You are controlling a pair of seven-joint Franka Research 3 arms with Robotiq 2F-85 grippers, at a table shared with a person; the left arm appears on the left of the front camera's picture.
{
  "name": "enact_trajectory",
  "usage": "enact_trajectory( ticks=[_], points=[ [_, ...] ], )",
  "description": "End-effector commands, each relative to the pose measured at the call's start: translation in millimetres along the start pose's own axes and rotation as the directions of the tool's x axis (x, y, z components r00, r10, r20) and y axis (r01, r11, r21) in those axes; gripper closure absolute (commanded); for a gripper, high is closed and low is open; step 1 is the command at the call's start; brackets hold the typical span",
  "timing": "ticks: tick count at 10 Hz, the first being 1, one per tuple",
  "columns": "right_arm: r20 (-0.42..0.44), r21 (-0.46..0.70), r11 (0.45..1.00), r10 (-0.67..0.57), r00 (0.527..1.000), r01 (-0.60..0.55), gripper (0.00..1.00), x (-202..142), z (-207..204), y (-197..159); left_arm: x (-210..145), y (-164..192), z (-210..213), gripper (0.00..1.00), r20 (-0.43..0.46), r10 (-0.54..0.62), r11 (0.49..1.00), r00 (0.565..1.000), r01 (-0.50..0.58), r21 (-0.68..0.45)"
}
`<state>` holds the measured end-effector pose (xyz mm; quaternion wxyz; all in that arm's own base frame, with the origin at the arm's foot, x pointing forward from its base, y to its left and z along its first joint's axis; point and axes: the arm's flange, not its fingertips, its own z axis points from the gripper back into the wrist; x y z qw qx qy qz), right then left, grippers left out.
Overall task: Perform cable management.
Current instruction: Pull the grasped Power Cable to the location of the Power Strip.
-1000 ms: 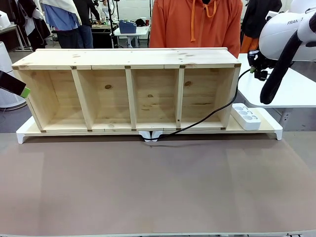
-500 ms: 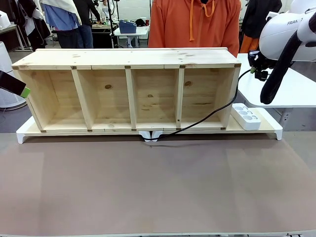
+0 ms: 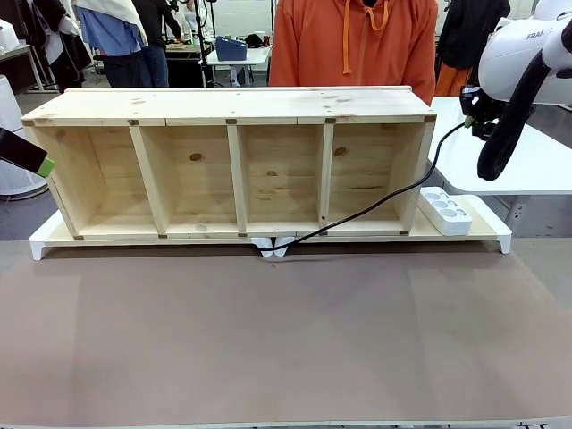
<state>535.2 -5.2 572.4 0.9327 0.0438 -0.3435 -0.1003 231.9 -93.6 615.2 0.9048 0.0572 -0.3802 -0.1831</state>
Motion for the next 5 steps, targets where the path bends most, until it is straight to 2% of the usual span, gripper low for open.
enact_trajectory(
  ticks=[1,5],
  points=[
    [0.013,0.006,1.0,-0.021,1.0,0.021,0.85,14,-1,0,2,1,-1,0.0,0.007,-0.003,1.0,1.0,0.003,0.003],
    [-0.001,0.0,1.0,-0.001,1.0,0.001,0.85,4,-2,0,2,1,-1,0.0,0.007,-0.003,1.0,1.0,0.003,0.003]
  ],
)
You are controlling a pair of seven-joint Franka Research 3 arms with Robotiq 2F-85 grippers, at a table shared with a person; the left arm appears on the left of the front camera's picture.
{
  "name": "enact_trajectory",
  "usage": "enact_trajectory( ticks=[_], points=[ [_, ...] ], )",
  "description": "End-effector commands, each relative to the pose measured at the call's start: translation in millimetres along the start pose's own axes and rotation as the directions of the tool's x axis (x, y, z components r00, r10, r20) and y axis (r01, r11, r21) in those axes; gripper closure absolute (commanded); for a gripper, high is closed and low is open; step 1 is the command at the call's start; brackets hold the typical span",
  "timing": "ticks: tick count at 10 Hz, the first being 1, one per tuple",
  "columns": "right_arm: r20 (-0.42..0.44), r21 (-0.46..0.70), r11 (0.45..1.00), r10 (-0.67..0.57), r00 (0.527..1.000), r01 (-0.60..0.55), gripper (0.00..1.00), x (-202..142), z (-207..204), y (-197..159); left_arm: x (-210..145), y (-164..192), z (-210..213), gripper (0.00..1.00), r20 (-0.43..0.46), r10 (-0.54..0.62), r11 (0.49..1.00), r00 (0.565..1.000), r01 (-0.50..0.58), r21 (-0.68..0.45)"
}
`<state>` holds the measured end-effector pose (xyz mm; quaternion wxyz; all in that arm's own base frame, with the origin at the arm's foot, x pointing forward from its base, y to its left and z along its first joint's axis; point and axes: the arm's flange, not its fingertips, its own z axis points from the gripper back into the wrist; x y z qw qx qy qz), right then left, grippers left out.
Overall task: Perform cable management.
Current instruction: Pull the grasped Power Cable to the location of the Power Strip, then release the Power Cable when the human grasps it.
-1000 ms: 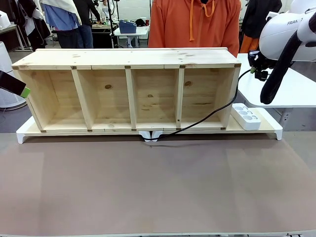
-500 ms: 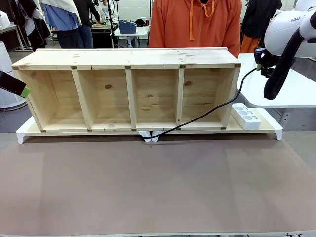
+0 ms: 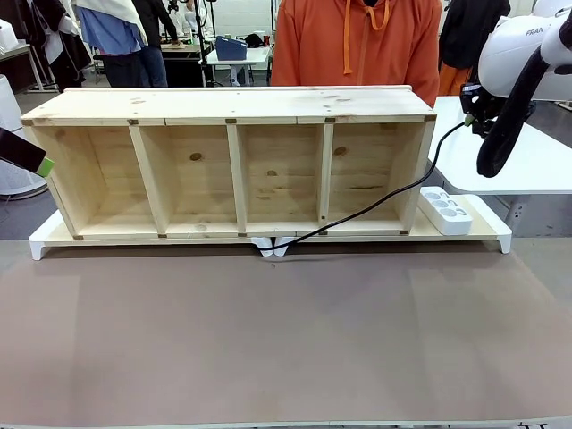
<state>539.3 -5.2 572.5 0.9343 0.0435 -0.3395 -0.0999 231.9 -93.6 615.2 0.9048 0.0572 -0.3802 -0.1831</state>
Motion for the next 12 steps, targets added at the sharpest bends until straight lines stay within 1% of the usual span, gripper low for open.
enact_trajectory(
  ticks=[1,12],
  points=[
    [0.008,0.001,1.0,-0.002,1.0,0.002,0.85,0.7,0.8,-0.6,1.5,0.7,-1.0,0.0,0.007,-0.003,1.0,1.0,0.003,0.003],
    [0.008,0.001,1.0,-0.002,1.0,0.002,0.85,0.7,0.8,-0.6,1.5,0.7,-1.0,0.0,0.007,-0.003,1.0,1.0,0.003,0.003]
  ],
)
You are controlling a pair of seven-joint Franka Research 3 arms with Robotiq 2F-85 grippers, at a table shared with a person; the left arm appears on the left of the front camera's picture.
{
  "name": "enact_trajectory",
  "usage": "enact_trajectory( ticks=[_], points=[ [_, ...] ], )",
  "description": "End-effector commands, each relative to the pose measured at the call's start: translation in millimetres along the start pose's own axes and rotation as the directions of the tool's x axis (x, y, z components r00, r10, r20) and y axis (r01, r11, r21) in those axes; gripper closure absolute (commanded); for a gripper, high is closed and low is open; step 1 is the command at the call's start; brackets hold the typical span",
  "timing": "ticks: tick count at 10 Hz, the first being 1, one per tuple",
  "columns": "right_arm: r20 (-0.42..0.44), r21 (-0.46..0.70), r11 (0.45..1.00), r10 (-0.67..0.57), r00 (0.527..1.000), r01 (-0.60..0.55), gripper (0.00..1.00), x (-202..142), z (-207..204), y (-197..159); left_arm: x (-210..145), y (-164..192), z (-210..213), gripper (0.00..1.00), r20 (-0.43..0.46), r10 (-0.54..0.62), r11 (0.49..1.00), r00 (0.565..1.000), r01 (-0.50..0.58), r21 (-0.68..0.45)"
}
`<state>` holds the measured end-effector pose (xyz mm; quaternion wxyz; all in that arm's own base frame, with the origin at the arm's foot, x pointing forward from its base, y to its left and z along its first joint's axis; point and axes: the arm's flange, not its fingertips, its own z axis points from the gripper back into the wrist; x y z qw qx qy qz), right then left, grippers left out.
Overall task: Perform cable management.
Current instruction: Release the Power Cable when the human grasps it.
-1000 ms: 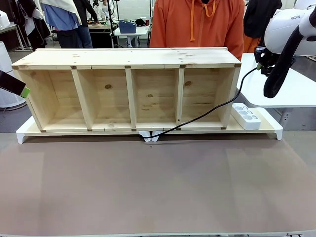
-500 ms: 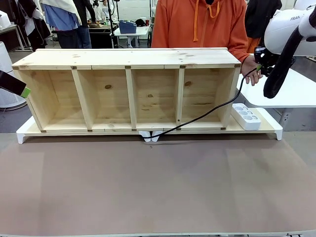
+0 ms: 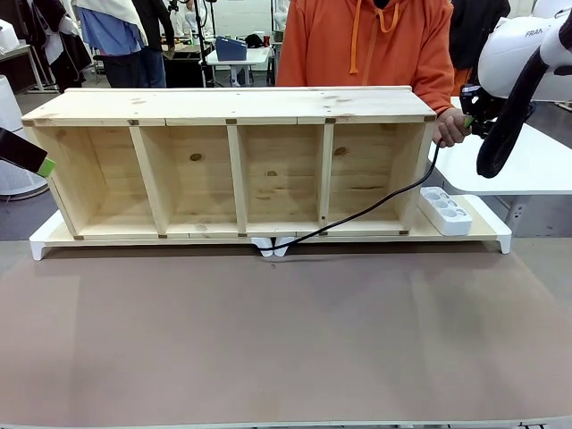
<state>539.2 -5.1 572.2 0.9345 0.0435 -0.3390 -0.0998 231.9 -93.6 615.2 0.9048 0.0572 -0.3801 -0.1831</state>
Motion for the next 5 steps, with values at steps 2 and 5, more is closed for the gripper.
enact_trajectory(
  ticks=[2,5],
  points=[
    [0.009,0.001,1.0,-0.002,1.0,0.002,0.85,0.9,1.0,-0.6,1.5,0.7,-1.0,0.0,0.007,-0.003,1.0,1.0,0.003,0.003],
    [-0.001,0.0,1.0,0.0,1.0,0.0,0.85,-0.4,-0.3,-0.1,1.5,0.7,-1.0,0.0,0.007,-0.003,1.0,1.0,0.003,0.003]
  ],
)
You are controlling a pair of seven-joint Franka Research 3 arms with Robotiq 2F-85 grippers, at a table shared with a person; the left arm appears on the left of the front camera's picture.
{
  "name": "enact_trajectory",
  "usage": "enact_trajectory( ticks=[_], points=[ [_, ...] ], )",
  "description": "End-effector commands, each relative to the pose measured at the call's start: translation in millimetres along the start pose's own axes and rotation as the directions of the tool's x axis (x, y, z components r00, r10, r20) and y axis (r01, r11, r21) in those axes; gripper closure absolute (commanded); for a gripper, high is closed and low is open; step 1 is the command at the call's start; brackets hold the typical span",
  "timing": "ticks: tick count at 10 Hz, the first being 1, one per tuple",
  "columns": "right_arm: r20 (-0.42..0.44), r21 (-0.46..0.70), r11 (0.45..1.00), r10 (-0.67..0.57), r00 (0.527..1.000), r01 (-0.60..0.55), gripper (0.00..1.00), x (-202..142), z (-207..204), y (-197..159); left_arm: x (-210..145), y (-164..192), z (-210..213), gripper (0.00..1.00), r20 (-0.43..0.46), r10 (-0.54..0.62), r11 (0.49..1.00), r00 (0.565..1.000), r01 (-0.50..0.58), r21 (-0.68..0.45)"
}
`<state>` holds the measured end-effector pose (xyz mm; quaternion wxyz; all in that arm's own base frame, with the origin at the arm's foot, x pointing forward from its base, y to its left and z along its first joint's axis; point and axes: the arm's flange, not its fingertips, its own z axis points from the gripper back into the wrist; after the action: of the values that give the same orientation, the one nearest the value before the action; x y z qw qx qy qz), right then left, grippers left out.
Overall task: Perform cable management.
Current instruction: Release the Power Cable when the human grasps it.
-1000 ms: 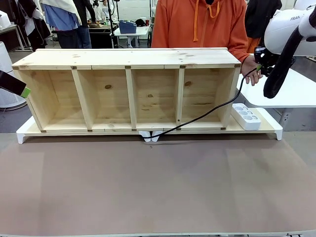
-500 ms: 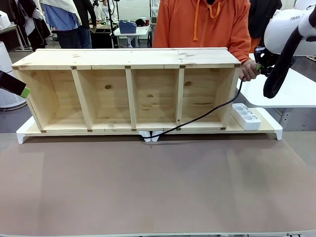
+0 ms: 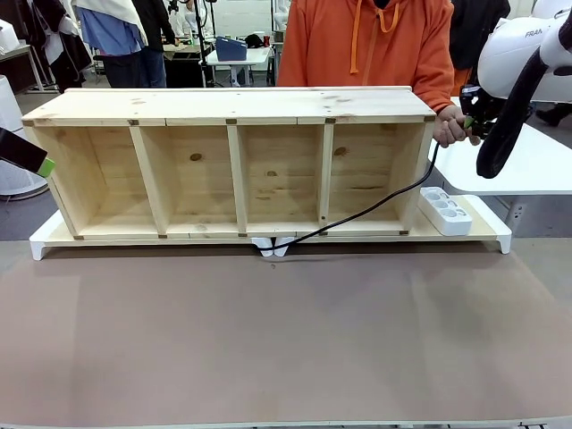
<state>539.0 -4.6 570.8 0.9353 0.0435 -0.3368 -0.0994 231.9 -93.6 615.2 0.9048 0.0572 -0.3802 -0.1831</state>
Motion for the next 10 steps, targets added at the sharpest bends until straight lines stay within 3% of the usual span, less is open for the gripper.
enact_trajectory(
  ticks=[1,2,3,4,5,6,7,8,9,10],
  points=[
    [-0.022,-0.004,1.0,-0.01,1.0,0.01,0.65,2.3,1.7,0.7,1.5,0.7,-1.0,0.0,0.007,-0.003,1.0,1.0,0.003,0.003],
    [-0.021,-0.002,1.0,-0.013,1.0,0.013,0.65,2.5,2.8,1.3,1.5,0.7,-1.0,0.0,0.007,-0.003,1.0,1.0,0.003,0.003],
    [-0.029,0.002,1.0,-0.005,1.0,0.005,0.45,2.4,3.0,1.3,1.5,0.7,-1.0,0.0,0.007,-0.003,1.0,1.0,0.003,0.003],
    [-0.04,0.005,1.0,0.001,0.999,-0.001,0.61,2.8,3.3,1.6,1.5,0.7,-1.0,0.0,0.007,-0.003,1.0,1.0,0.003,0.003],
    [-0.044,0.006,1.0,0.009,0.999,-0.008,0.25,2.9,3.6,2.1,1.5,0.7,-1.0,0.0,0.007,-0.003,1.0,1.0,0.003,0.003],
    [-0.044,0.004,1.0,0.011,0.999,-0.011,0.41,3.2,4.1,1.8,1.5,0.7,-1.0,0.0,0.007,-0.003,1.0,1.0,0.003,0.003],
    [-0.044,0.005,1.0,0.01,0.999,-0.01,0.05,3.8,4.5,1.4,1.5,0.7,-1.0,0.0,0.007,-0.003,1.0,1.0,0.003,0.003],
    [-0.048,0.008,1.0,0.009,0.999,-0.009,0.21,3.9,4.2,0.6,1.5,0.7,-1.0,0.0,0.007,-0.003,1.0,1.0,0.003,0.003],
    [-0.034,-0.002,1.0,0.028,0.999,-0.028,0.0,3.1,3.9,0.7,1.5,0.7,-1.0,0.0,0.007,-0.003,1.0,1.0,0.003,0.003],
    [-0.004,-0.001,0.999,0.038,0.999,-0.038,0.01,1.7,4.2,1.7,1.5,0.7,-1.0,0.0,0.007,-0.003,1.0,1.0,0.003,0.003]
  ],
)
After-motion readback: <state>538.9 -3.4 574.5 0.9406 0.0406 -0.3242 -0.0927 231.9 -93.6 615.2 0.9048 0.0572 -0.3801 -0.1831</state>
